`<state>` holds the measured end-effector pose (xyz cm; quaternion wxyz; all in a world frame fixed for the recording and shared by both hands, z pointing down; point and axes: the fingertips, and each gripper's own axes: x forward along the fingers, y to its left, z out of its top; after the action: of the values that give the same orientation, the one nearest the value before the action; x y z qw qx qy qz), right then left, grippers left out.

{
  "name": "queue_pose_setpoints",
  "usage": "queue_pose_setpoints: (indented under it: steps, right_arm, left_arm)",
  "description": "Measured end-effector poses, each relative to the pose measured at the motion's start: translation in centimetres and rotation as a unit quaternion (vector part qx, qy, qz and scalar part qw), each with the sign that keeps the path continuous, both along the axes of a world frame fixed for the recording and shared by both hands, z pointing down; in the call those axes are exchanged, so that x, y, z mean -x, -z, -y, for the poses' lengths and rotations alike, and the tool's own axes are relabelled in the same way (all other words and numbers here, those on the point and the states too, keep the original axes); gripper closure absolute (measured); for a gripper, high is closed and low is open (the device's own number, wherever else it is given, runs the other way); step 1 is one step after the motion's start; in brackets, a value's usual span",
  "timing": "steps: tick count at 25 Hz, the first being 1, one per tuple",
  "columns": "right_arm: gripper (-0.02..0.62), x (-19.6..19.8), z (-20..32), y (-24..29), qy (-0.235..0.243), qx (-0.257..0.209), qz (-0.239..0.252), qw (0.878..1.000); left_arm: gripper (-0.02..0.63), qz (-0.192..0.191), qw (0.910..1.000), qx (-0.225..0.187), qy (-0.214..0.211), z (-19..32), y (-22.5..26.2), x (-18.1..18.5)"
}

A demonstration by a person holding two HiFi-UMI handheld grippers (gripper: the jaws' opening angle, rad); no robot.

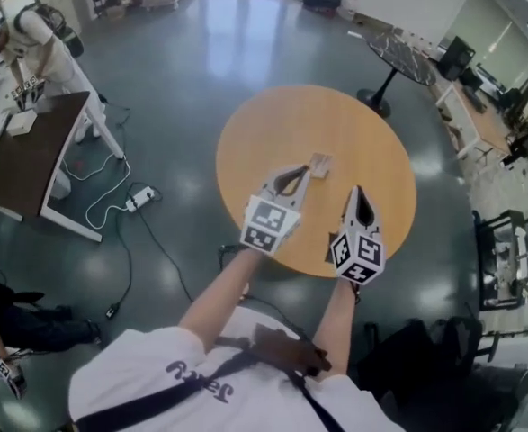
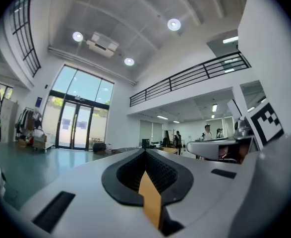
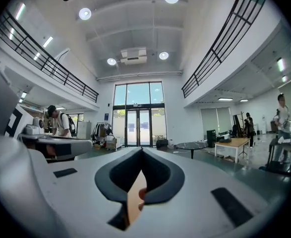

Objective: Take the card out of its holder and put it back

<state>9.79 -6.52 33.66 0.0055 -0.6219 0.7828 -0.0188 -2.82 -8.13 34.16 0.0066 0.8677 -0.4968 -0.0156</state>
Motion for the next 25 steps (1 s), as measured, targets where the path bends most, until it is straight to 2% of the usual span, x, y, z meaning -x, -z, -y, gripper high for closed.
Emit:
queue_pose_setpoints:
  steps: [2, 5, 14, 19, 25]
  right_arm:
    - [0.577, -0.1, 1.7, -0.9, -0.014, 0.011, 0.004, 1.000]
    - [0.577, 0.1, 4.0, -2.4, -0.021, 0.030, 0.001, 0.999]
    - [0.577, -0.5, 9.5, -7.3, -0.009, 0.071, 0.029, 0.997]
    - [0.577, -1.7, 11.6, -11.4, -0.002, 0.119, 0.034, 0.992]
    - [0.577, -3.7, 12.4, -14.9, 0.000, 0.172, 0.025, 0.985]
  left_arm:
    - [0.594, 0.019, 0.9995, 0.003, -0.027, 2.0, -0.7, -0.7]
    - [0.594, 0.015, 0.9986, 0.020, -0.046, 4.4, -2.4, -0.6]
    - [0.592, 0.045, 0.9912, 0.111, -0.057, 9.6, -11.0, -1.2]
    - [0.591, 0.039, 0.9863, 0.147, -0.062, 11.3, -14.9, -1.5]
    - [0.578, 0.051, 0.9779, 0.188, -0.076, 12.7, -19.1, -1.2]
